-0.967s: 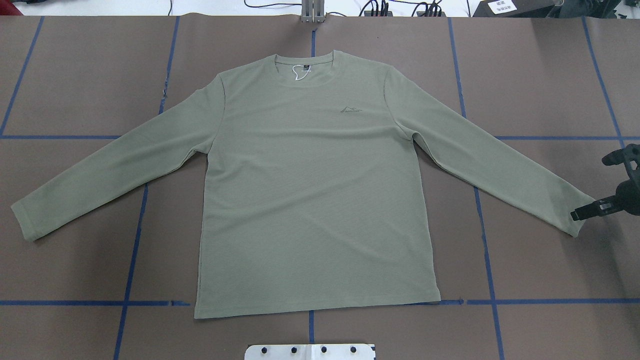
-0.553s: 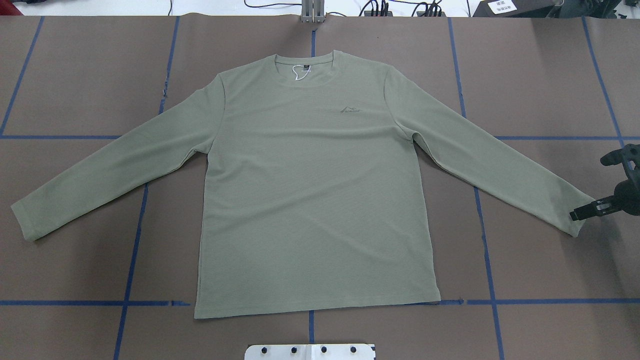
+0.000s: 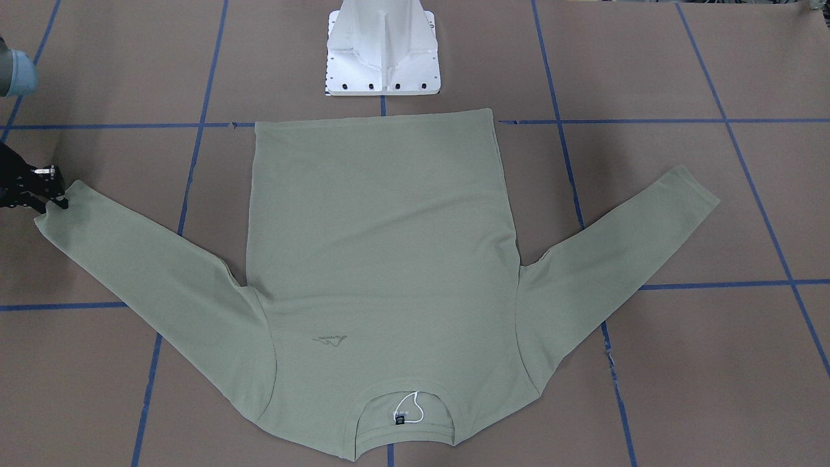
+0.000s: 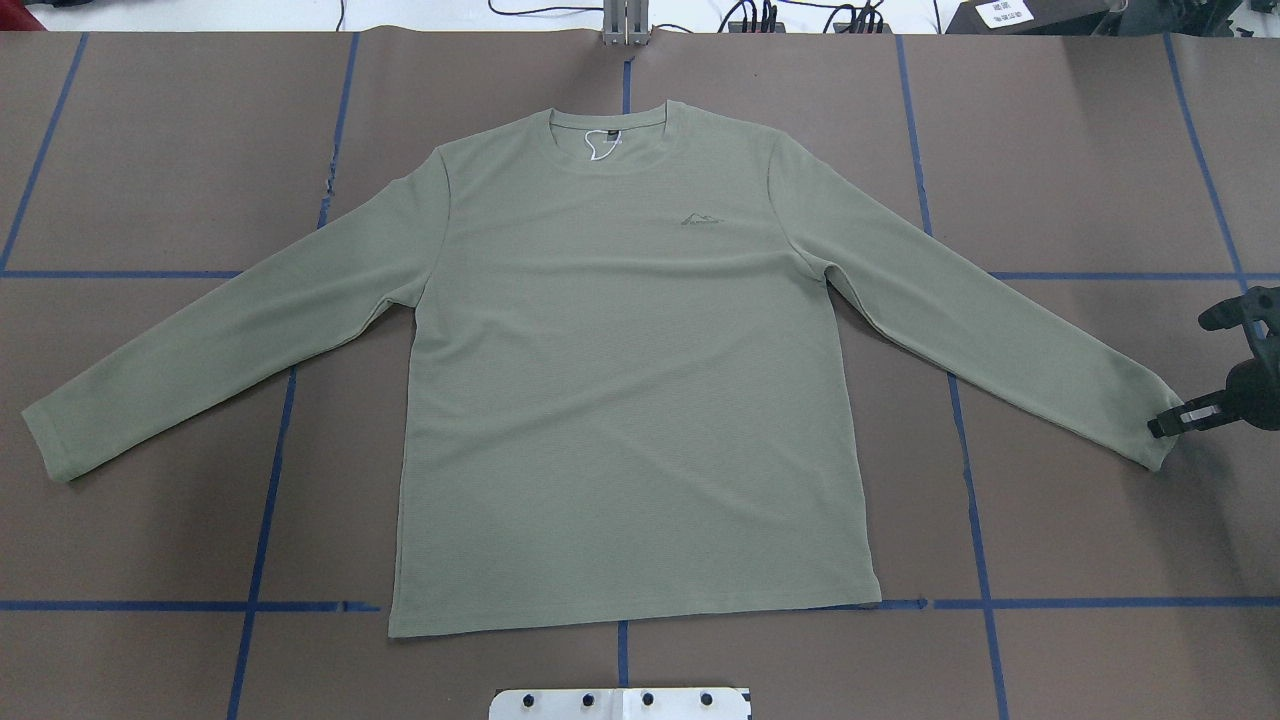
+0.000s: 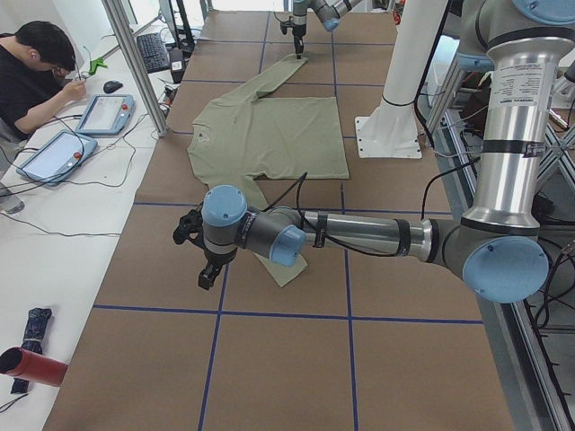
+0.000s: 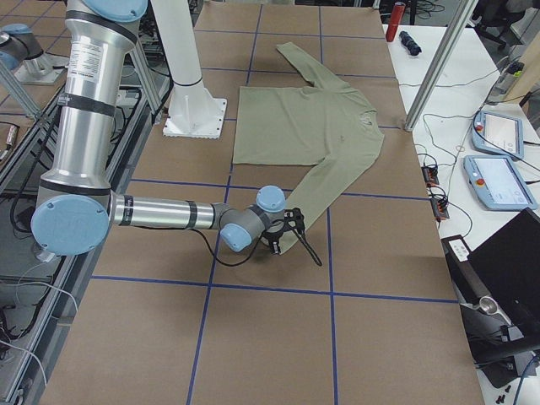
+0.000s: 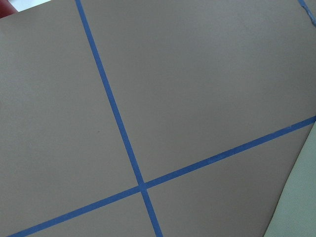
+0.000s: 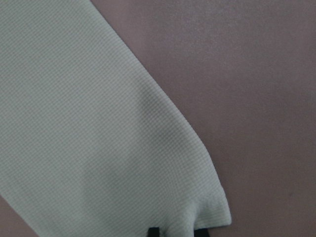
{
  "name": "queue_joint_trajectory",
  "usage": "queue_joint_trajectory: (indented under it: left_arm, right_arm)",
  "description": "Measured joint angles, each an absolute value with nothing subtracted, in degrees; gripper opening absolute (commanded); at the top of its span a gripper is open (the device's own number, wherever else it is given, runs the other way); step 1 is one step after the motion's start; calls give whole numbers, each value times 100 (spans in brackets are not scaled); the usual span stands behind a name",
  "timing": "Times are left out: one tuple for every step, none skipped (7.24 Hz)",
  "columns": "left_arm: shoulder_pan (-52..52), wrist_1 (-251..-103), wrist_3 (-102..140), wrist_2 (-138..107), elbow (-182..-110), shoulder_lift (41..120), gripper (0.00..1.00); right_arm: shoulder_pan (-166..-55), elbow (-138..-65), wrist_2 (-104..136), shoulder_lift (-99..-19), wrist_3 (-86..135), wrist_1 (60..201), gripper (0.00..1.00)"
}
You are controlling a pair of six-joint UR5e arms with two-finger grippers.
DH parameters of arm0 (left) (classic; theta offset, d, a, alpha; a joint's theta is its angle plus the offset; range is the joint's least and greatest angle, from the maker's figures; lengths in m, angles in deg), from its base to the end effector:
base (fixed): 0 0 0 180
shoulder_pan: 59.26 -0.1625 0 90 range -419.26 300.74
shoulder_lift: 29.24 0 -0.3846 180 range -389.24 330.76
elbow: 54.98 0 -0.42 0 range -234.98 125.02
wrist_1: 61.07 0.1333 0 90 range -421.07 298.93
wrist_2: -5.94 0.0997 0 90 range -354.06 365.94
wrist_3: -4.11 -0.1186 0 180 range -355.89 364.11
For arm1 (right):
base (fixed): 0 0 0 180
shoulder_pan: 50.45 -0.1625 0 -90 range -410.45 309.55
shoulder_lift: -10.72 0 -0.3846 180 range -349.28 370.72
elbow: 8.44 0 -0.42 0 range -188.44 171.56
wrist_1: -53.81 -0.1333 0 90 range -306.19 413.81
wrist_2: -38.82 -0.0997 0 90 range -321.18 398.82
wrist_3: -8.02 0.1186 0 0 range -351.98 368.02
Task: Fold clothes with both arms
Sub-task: 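Lower the right gripper onto the sleeve cuff nearest it and grasp it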
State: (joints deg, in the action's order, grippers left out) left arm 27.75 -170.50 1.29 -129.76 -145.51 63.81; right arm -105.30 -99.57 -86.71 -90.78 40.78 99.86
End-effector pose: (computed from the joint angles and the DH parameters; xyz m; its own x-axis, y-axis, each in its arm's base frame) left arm -0.0189 -0.5655 0.5576 0.6797 0.3606 -0.6387 -0.0815 0.9025 0.4228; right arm -0.2196 -0.4237 0.6402 0.6635 -0.2464 0.7064 0.1434 0.9686 0.2031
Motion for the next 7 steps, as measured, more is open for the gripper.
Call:
queue_joint_trajectory:
  left_arm:
    - [2775, -17050, 130, -12976, -14551, 6386, 100]
    - [2775, -17050, 130, -12976, -14551, 6389, 100]
    - [2775, -17050, 130, -12976, -14551, 6391, 100]
    - [2775, -17048, 130, -12976, -14551, 6392, 100]
    - [2775, -17044, 130, -12976, -14548, 6395, 100]
    - [2775, -17042, 130, -12976, -14542, 6398, 100]
    - [2775, -17041, 130, -12976, -14528, 6412, 100]
  right_arm:
    - [-10531, -9995, -8686, -9080, 4077, 9988, 0]
    - [-10538, -10092, -8707, -9086, 4079, 9988, 0]
    - [-10546, -10219, -8743, -9094, 4080, 9999, 0]
    - [-10579, -10406, -8852, -9086, 4081, 10024, 0]
    - [-10655, -10626, -9037, -9026, 4083, 10051, 0]
    - [-10728, -10778, -9195, -8846, 4089, 10100, 0]
    - [-10777, -10839, -9285, -8457, 4094, 10339, 0]
